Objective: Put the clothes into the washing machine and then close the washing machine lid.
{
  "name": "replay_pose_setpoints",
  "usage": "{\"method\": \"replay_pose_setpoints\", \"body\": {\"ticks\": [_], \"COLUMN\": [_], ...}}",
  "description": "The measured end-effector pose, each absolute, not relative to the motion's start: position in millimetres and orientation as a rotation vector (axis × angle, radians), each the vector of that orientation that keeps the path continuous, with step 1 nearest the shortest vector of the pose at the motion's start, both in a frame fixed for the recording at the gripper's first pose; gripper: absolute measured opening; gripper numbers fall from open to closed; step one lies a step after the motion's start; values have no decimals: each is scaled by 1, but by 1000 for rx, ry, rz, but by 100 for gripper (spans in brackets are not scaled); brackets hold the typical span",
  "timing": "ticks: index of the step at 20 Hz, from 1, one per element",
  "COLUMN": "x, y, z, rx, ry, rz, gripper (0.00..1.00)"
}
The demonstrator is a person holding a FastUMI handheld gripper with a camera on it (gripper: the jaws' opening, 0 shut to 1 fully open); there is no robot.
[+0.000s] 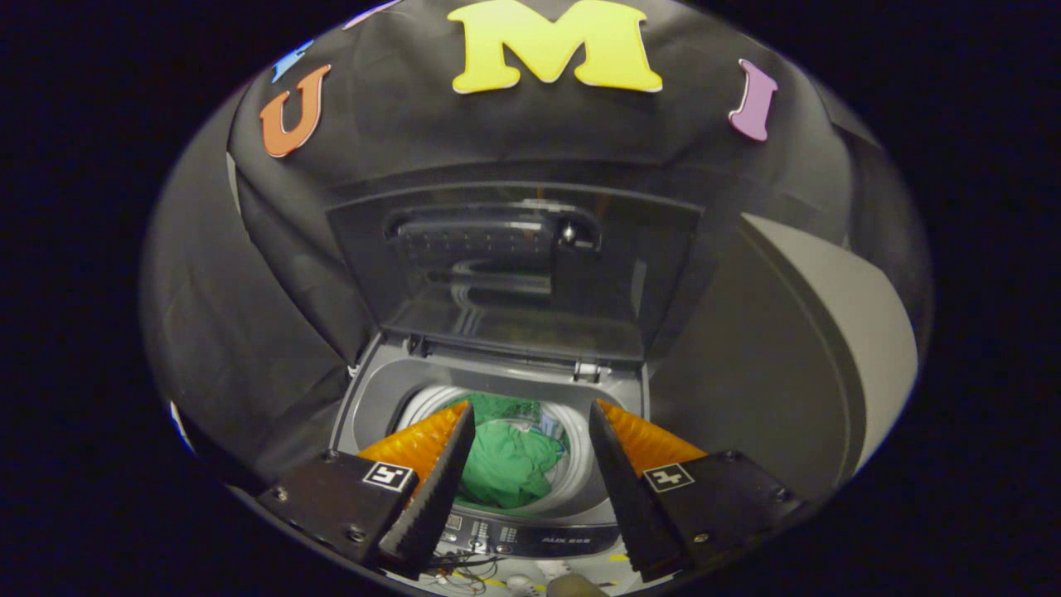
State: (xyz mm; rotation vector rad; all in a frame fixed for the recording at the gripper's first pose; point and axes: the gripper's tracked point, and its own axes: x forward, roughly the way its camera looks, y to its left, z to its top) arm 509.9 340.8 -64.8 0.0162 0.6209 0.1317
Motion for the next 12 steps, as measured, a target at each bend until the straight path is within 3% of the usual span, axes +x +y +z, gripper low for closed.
{"method": "replay_pose_setpoints", "body": {"ticks": [12], "x": [550], "y": [355], "z": [19], "rx": [58], "ry": [475], "rz": [152], "gripper": [86]}}
